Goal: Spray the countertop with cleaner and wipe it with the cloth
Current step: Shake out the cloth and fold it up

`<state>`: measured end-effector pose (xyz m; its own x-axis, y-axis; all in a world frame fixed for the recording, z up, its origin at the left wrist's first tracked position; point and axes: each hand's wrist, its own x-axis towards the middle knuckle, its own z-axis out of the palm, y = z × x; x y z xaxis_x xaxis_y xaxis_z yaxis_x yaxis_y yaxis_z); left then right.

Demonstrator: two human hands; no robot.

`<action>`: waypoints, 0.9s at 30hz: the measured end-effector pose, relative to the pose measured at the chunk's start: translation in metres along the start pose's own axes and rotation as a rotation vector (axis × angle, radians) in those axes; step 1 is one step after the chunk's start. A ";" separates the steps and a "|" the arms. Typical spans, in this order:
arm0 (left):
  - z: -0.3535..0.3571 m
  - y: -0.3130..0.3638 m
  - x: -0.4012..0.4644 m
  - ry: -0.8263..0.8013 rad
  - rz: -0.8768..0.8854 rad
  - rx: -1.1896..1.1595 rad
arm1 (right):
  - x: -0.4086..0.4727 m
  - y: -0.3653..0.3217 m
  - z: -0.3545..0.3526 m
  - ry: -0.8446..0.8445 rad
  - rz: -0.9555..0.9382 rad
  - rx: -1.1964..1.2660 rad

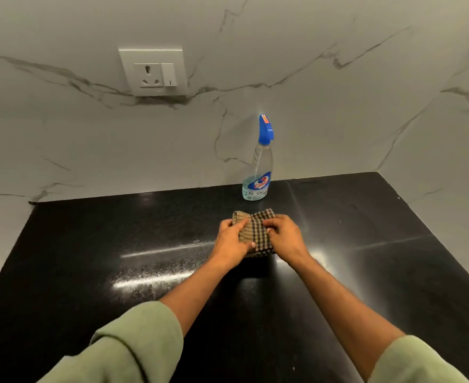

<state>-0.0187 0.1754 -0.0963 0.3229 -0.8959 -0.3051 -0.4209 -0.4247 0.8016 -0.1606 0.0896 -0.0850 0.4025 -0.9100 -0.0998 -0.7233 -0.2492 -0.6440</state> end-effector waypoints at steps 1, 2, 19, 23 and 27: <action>0.000 0.006 0.008 0.029 0.026 0.024 | 0.010 -0.001 -0.001 0.002 -0.014 0.009; 0.001 0.011 0.018 0.053 0.049 0.051 | 0.020 -0.001 -0.002 0.009 -0.024 0.028; 0.038 -0.004 0.100 -0.086 -0.037 0.768 | 0.076 0.067 0.042 -0.312 -0.026 -0.491; 0.040 -0.002 0.099 -0.126 -0.026 0.853 | 0.084 0.069 0.041 -0.324 -0.058 -0.561; 0.038 0.000 0.095 -0.139 -0.039 0.827 | 0.084 0.070 0.041 -0.348 -0.057 -0.566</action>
<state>-0.0198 0.0851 -0.1449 0.2655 -0.8633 -0.4292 -0.9148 -0.3661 0.1705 -0.1541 0.0089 -0.1699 0.5375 -0.7539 -0.3778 -0.8404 -0.5156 -0.1670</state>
